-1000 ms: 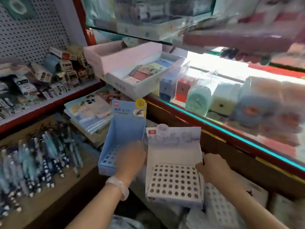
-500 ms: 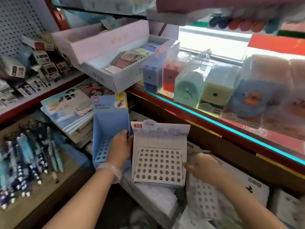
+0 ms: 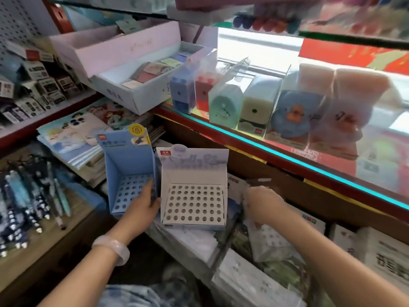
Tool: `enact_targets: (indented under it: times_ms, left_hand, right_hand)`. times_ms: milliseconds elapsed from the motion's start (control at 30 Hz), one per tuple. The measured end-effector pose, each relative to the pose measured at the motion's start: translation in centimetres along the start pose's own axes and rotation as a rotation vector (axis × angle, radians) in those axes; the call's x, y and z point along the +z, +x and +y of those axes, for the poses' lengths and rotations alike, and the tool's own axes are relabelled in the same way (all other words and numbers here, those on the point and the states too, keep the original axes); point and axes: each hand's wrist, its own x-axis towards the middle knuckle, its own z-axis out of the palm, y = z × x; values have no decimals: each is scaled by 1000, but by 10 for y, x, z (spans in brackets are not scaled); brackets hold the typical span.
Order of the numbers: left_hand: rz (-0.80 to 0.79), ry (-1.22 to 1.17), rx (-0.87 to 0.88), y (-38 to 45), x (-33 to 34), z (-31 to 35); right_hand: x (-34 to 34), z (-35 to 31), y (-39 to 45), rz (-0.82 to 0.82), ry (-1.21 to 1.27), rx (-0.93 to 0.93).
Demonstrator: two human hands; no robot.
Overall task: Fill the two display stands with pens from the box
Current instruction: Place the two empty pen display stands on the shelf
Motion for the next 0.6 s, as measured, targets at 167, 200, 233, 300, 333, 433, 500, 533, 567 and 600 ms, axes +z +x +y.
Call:
enact_targets:
  times_ms: [167,200,233,300,333,433,500,533,567,600]
  left_hand:
    - [-107,66,-49,-14,-11,-12]
    - [-109,85,-54,-18,-13,-15]
    - [-96,100,-54,-21,-16,-18]
    - [-65,114,-47,-31,-22,-23]
    - [-52,112,-29,-36,-25,-25]
    - [-30,108,21,-49,-34,-30]
    - [-17,114,39,-54,-38,-33]
    - [-14,115,41,-57,-38,-32]
    - [-14,113,38,-59,-37,-33]
    - [-18,111,35,-61,-36,-33]
  right_hand:
    - [10,2,-3,34,78,-79]
    - [7,0,-7,23,18,-93]
    - [4,0,-10,15,-28,-98]
    - [-4,5,-16,2,-79,-136]
    - [-8,8,-21,-2,-106,-154]
    - [-10,24,-44,0,-262,-202]
    - [-7,33,-59,3,-384,-272]
    - [-5,36,-64,9,-475,-322]
    - [-3,39,-66,33,-582,-382]
    - [-1,41,-65,61,-696,-452]
